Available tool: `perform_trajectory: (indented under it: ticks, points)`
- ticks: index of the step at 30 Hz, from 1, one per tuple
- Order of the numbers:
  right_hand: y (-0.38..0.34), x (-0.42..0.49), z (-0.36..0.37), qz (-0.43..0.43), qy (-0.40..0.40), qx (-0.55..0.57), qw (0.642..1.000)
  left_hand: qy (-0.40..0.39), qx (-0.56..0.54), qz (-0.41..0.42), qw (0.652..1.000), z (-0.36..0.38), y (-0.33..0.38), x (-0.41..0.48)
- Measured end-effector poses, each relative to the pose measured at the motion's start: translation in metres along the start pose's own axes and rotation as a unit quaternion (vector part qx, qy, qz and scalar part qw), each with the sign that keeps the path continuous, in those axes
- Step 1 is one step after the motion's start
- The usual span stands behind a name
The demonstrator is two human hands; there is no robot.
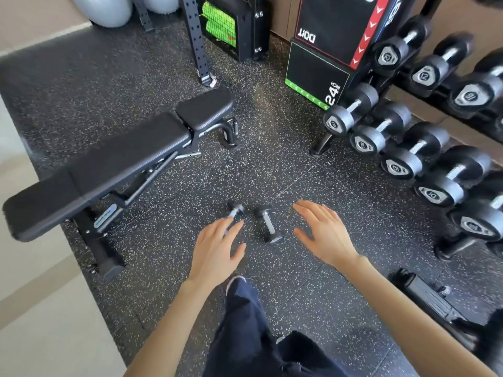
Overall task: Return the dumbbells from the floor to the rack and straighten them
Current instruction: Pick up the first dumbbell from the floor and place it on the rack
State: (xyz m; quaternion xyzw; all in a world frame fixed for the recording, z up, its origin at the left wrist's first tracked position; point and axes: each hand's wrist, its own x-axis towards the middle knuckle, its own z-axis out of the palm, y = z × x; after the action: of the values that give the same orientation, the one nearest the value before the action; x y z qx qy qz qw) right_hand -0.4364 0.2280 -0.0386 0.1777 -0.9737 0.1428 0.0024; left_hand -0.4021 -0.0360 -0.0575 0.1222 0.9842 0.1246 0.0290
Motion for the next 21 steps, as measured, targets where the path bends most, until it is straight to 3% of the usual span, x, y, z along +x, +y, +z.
perform_trajectory:
  ticks: [10, 14, 21]
  points:
    - [0.005, 0.096, 0.028, 0.026, -0.002, 0.000, 1.000, -0.104, 0.034, 0.107, 0.988, 0.016, -0.073, 0.112]
    - [0.023, 0.116, 0.061, 0.053, -0.008, 0.025, 0.998, -0.105, 0.030, 0.130, 0.985, 0.040, -0.091, 0.149]
    - [0.086, 0.136, 0.197, 0.101, -0.029, 0.045, 0.993, -0.150, 0.026, 0.122, 0.981, 0.185, -0.118, 0.211]
